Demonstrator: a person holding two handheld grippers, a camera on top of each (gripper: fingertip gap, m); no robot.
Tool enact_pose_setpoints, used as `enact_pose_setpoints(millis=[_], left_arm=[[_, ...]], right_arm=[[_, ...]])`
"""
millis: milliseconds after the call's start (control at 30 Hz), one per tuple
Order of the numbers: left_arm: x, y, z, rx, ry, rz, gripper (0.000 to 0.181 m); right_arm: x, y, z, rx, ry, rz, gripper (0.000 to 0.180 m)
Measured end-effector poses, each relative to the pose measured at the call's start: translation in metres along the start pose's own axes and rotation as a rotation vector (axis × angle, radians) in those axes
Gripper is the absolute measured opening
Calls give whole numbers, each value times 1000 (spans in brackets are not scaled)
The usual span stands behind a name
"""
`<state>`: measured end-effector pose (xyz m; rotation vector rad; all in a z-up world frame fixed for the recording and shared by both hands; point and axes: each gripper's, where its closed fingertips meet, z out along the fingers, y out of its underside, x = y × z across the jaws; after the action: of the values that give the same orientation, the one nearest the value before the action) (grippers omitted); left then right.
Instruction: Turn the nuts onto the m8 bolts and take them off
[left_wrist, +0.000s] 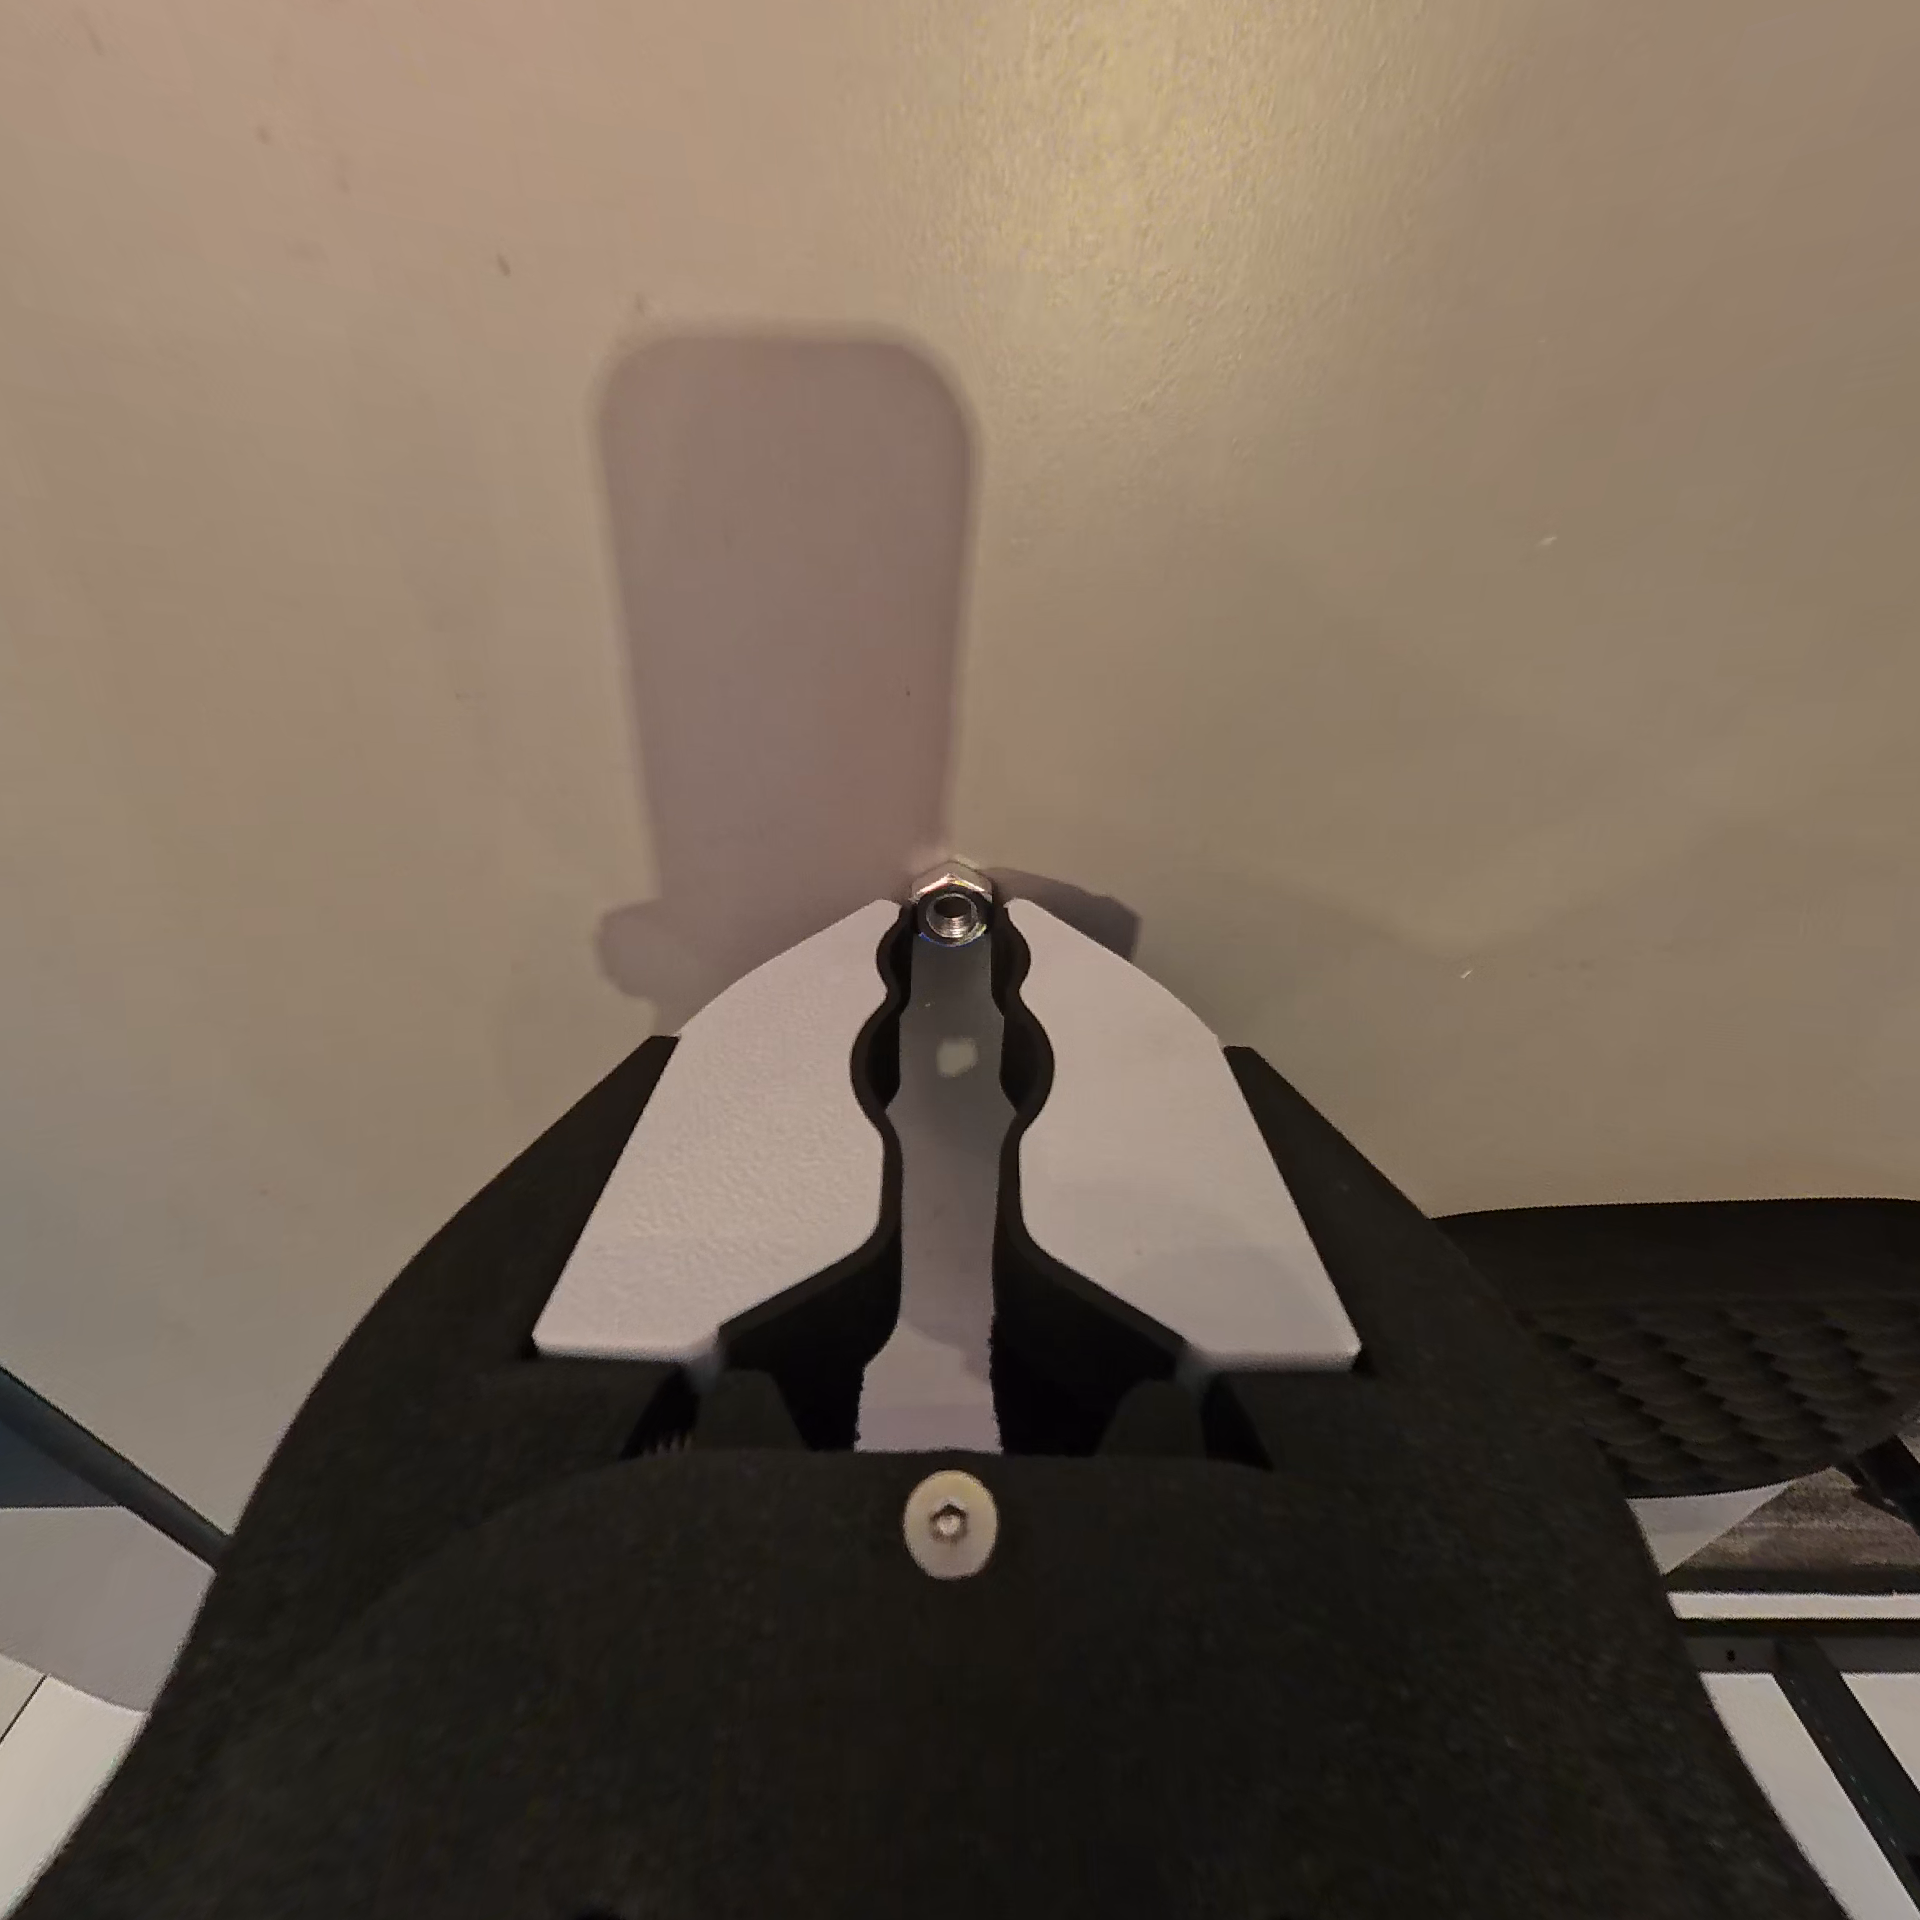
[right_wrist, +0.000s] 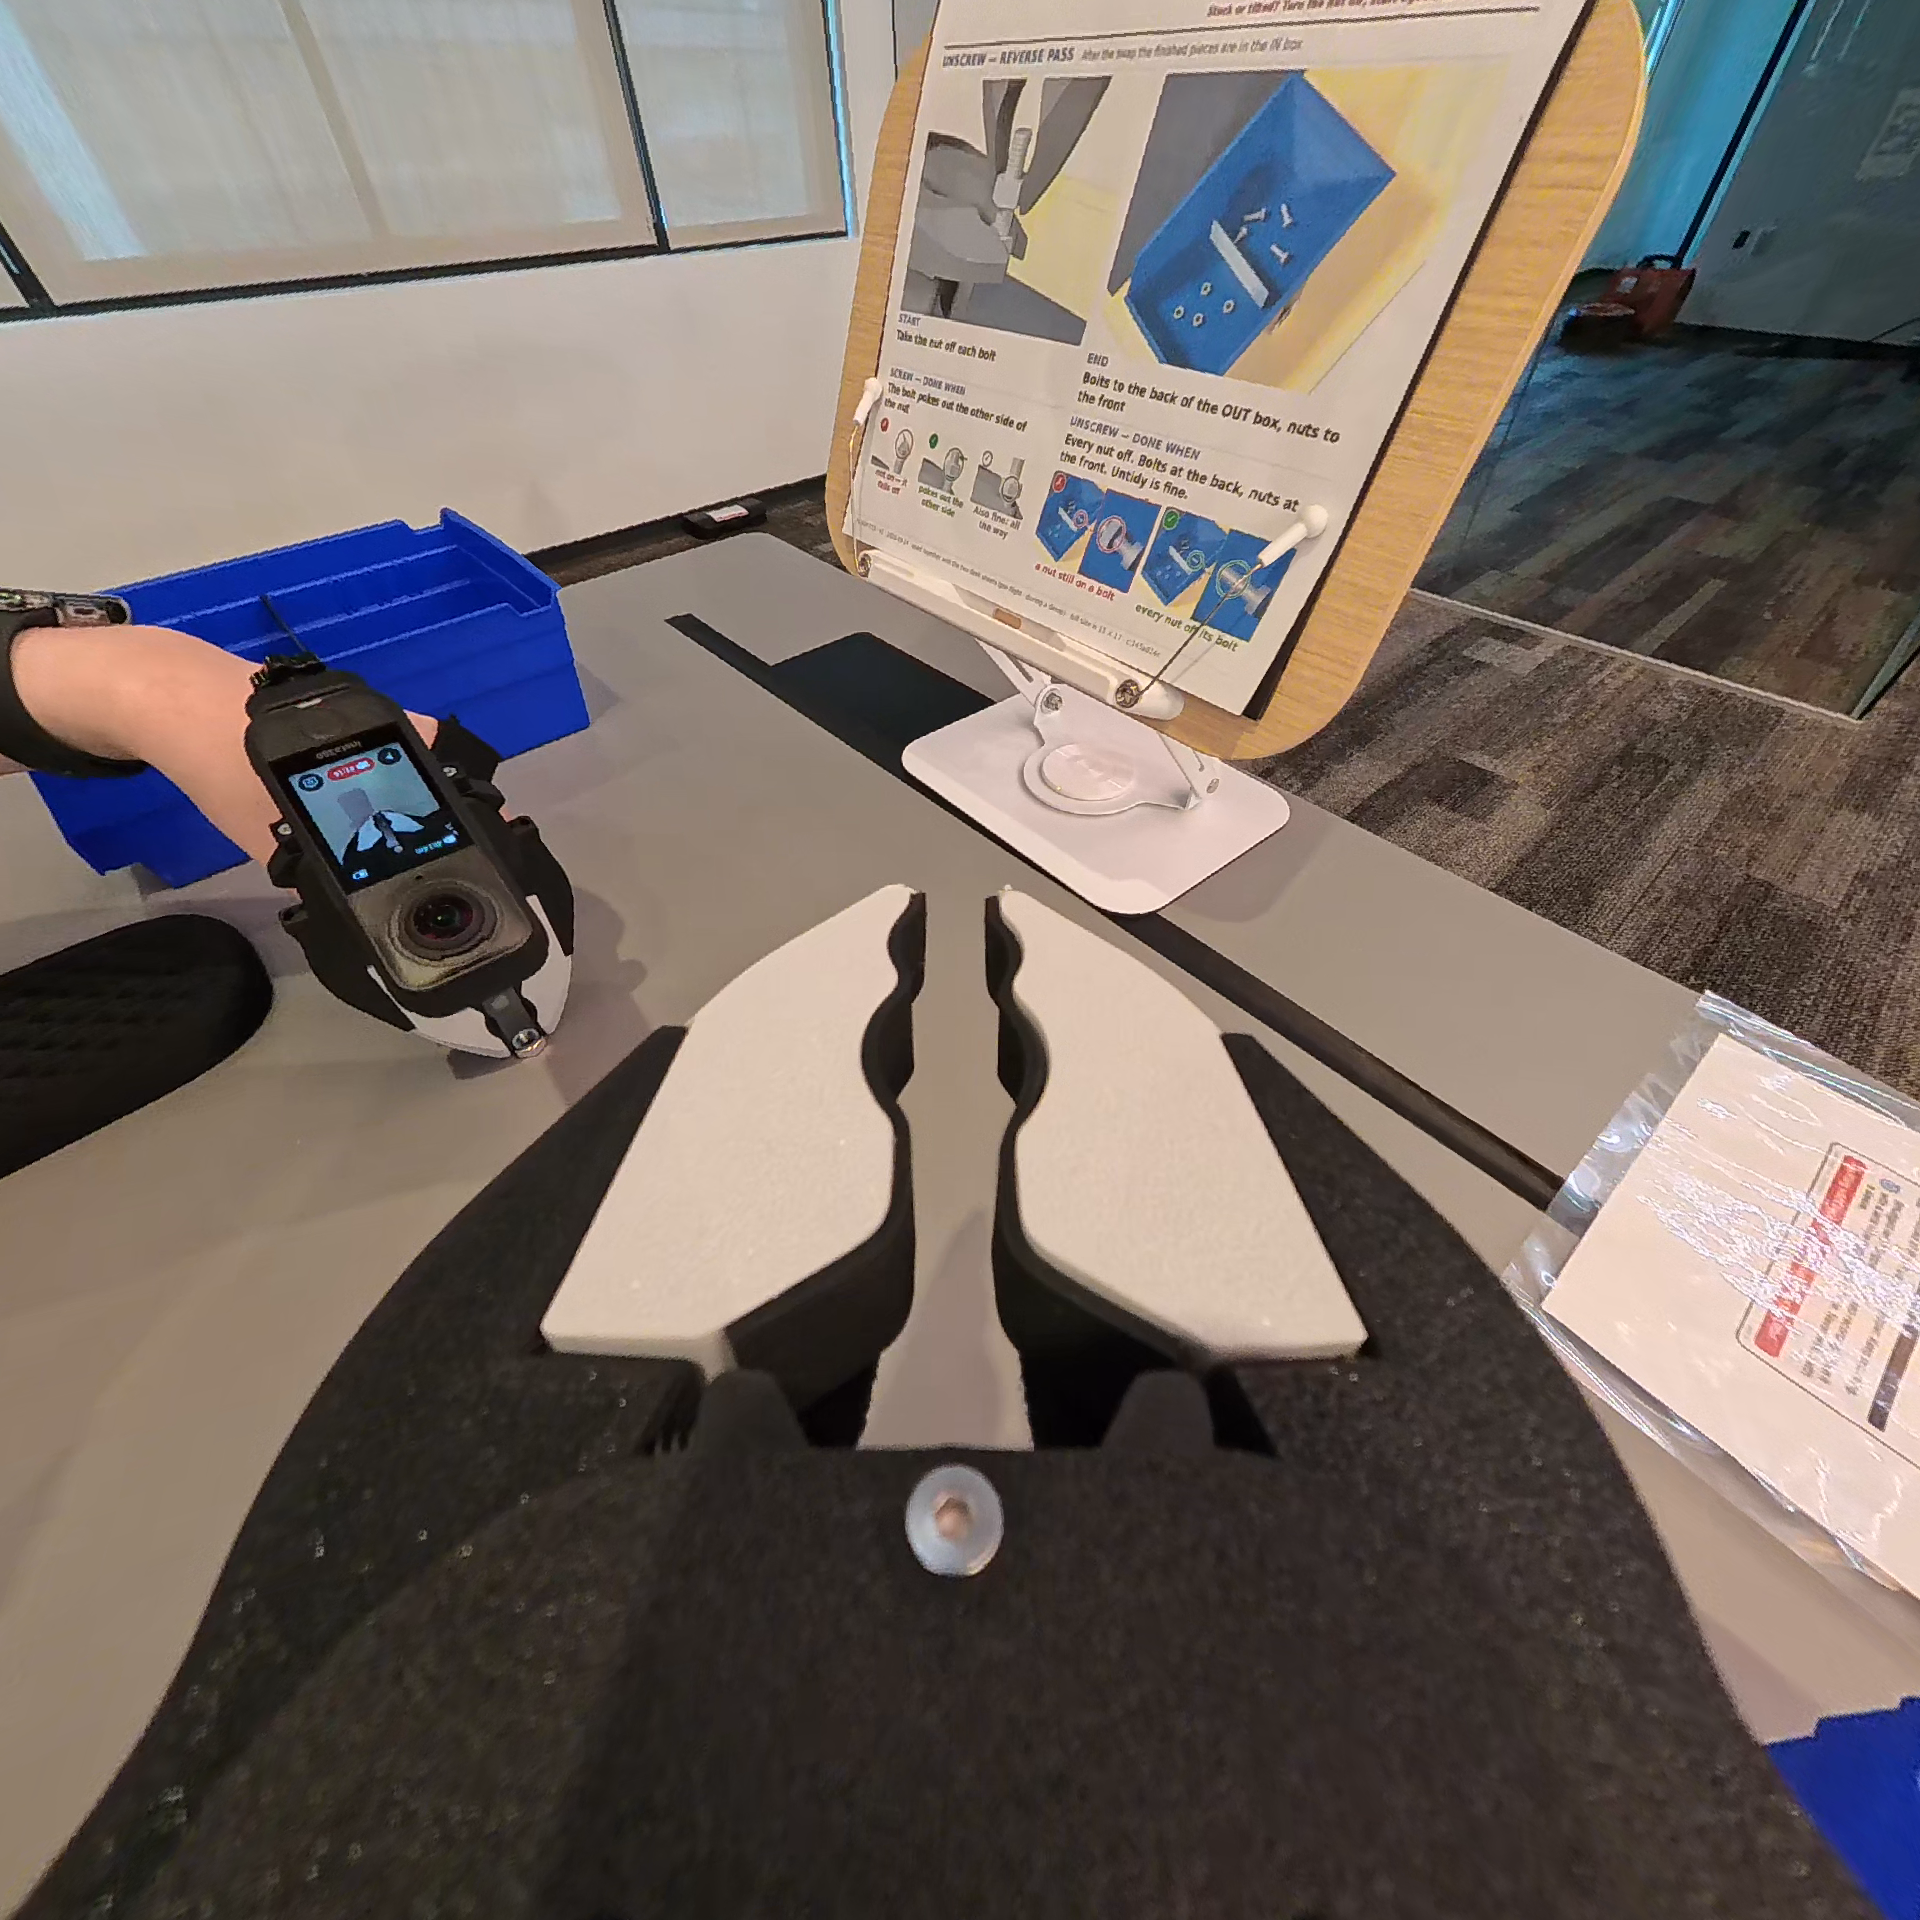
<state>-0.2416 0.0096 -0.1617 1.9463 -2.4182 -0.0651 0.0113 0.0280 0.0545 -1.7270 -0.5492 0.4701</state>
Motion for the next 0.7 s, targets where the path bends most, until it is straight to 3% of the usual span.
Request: enact_pose_setpoints(millis=[400, 567, 700], left_arm=[[-1, 3, -7, 75, -20, -29, 26], [-18, 23, -70, 174, -135, -92, 27], [-30, 80, -136, 195, -264, -176, 30]], right_arm=[[3, 1, -5, 13, 5, 13, 10], [5, 4, -7, 17, 10, 26, 10], [7, 5, -8, 19, 13, 33, 10]])
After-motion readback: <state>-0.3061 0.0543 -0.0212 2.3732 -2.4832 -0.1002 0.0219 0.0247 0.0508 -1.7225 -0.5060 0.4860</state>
